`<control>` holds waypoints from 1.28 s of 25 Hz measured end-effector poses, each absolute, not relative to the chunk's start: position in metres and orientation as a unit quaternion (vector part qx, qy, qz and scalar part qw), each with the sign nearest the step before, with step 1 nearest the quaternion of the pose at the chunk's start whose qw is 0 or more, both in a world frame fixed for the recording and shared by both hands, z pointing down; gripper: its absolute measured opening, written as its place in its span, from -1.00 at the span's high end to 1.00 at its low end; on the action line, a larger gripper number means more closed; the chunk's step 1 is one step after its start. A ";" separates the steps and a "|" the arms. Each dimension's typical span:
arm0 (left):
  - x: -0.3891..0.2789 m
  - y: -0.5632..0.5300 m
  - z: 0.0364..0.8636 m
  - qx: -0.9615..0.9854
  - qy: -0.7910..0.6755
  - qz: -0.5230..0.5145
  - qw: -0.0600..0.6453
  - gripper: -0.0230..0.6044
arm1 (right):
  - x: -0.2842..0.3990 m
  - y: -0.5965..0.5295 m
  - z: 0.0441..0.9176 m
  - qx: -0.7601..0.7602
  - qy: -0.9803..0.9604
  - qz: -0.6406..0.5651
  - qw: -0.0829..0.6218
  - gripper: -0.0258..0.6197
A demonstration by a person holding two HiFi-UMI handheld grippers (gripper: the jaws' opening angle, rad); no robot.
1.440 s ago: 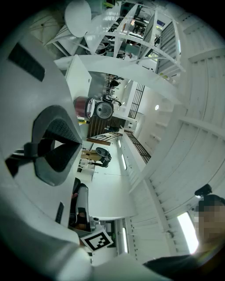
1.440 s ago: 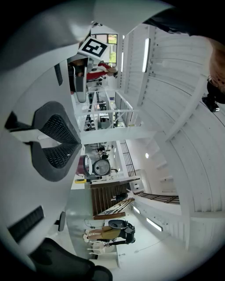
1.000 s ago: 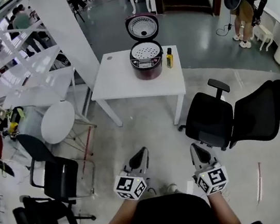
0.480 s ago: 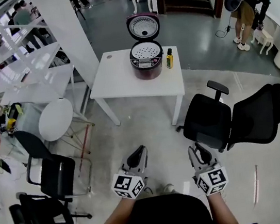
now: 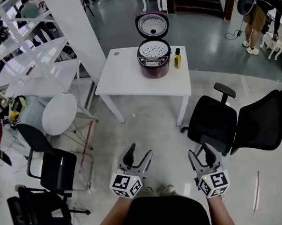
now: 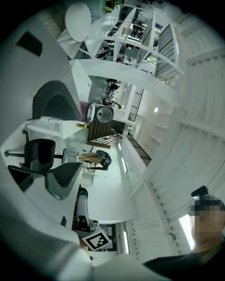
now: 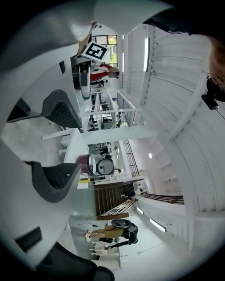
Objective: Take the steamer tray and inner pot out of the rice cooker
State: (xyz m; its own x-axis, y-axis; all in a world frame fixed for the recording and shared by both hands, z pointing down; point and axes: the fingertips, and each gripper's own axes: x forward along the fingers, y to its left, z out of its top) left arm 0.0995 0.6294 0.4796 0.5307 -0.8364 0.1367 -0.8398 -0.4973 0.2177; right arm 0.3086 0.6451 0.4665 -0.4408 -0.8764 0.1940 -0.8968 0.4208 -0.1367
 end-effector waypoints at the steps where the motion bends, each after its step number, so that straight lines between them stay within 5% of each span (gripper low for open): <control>1: 0.099 0.630 0.480 0.863 -0.487 0.006 0.132 0.05 | 0.307 0.644 0.468 0.523 -0.844 0.114 0.045 0.24; 16: 0.074 0.549 0.522 0.857 -0.484 0.008 0.178 0.05 | 0.273 0.569 0.515 0.516 -0.840 0.151 0.069 0.25; 32: -0.004 0.303 0.519 0.894 -0.406 0.035 0.188 0.05 | 0.210 0.316 0.493 0.598 -0.781 0.166 0.068 0.25</control>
